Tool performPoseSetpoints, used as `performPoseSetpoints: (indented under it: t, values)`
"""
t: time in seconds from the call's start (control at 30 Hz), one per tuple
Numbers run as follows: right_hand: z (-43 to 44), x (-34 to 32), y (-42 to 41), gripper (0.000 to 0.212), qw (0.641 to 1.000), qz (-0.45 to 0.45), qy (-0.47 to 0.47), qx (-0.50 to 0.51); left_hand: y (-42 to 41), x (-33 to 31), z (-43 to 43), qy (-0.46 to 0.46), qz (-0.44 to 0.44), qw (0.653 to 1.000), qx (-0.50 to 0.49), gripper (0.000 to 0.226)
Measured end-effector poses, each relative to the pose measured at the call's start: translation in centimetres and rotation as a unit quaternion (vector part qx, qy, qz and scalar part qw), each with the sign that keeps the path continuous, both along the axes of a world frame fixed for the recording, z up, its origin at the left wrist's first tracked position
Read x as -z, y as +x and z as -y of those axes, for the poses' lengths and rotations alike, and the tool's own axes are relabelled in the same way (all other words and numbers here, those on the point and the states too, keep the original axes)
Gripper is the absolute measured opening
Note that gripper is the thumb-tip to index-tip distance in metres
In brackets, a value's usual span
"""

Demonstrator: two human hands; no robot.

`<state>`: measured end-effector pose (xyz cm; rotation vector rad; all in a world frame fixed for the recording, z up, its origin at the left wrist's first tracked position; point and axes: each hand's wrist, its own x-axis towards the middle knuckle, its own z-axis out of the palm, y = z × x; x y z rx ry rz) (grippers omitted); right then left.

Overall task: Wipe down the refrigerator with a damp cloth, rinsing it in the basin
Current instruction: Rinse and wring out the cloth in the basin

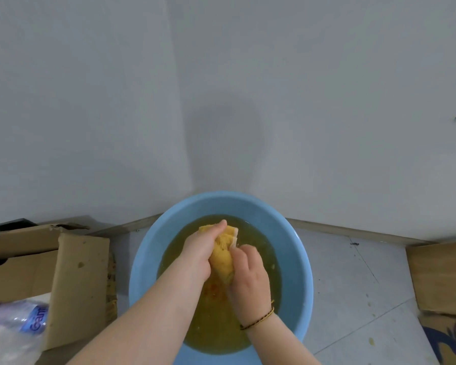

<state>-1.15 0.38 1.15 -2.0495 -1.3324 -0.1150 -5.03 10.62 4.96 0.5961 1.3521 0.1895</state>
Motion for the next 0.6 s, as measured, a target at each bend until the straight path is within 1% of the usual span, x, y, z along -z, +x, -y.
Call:
performPoseSetpoints:
  t: [0.03,0.07,0.1,0.13,0.17,0.2,0.27,0.3,0.33,0.37,0.4,0.43,0.47,0.5,0.53,0.57,0.6]
  values:
    - [-0.1,-0.4,-0.2,0.054,0.995,-0.091,0.000,0.048,0.2,0.1,-0.1,-0.008,0.043,0.999,-0.023,0.063]
    - [-0.3,-1.4,-0.5,0.057,0.975,-0.190,-0.001,0.113,0.5,0.0,-0.1,-0.015,0.088,0.995,-0.045,0.056]
    - [-0.7,-2.3,-0.7,0.056,0.943,-0.294,-0.009,0.155,0.7,-0.1,-0.2,-0.016,0.122,0.990,-0.062,0.048]
    - [-1.0,-2.6,-0.8,0.056,0.903,-0.397,-0.031,0.163,1.0,-0.3,-0.2,-0.015,0.138,0.988,-0.069,0.039]
    - [-1.2,-2.6,-0.6,0.056,0.879,-0.447,-0.054,0.154,1.2,-0.5,-0.3,-0.012,0.146,0.986,-0.073,0.035]
    - [-1.4,-2.4,-0.2,0.053,0.879,-0.450,-0.088,0.129,1.2,-0.7,-0.3,-0.010,0.160,0.984,-0.077,0.038]
    - [-1.6,-2.3,0.8,0.040,0.916,-0.347,-0.197,0.021,1.0,-1.0,-0.3,-0.037,0.225,0.969,-0.097,0.049]
    - [-1.8,-2.9,1.2,0.035,0.921,-0.297,-0.249,-0.032,0.7,-1.1,-0.4,-0.046,0.258,0.960,-0.104,0.053]
    - [-2.1,-2.9,1.6,0.026,0.914,-0.299,-0.268,-0.056,0.4,-1.0,-0.5,-0.048,0.283,0.953,-0.099,0.056]
    - [-2.3,-3.3,2.0,0.014,0.898,-0.340,-0.272,-0.069,0.0,-1.0,-0.6,-0.042,0.298,0.950,-0.084,0.056]
    - [-2.3,-3.3,2.4,0.015,0.885,-0.364,-0.278,-0.083,-0.3,-1.1,-0.6,-0.038,0.308,0.948,-0.066,0.054]
    - [-2.4,-3.4,2.6,0.024,0.870,-0.388,-0.286,-0.100,-0.6,-1.3,-0.6,-0.039,0.313,0.948,-0.045,0.049]
    - [-2.2,-3.3,2.8,0.029,0.856,-0.407,-0.299,-0.112,-1.0,-1.4,-0.7,-0.041,0.312,0.949,-0.023,0.043]
    - [-2.1,-3.3,2.8,0.027,0.842,-0.424,-0.312,-0.122,-1.3,-1.5,-0.9,-0.041,0.305,0.952,0.005,0.037]
    - [-1.9,-3.2,2.9,0.019,0.845,-0.401,-0.330,-0.130,-1.8,-1.5,-1.1,-0.031,0.281,0.958,0.049,0.032]
    - [-1.5,-2.9,2.9,0.012,0.858,-0.349,-0.353,-0.132,-2.3,-1.3,-1.2,-0.012,0.251,0.962,0.108,0.026]
    - [-1.2,-2.4,2.9,0.015,0.872,-0.294,-0.370,-0.130,-2.7,-1.1,-1.3,0.005,0.230,0.959,0.163,0.023]
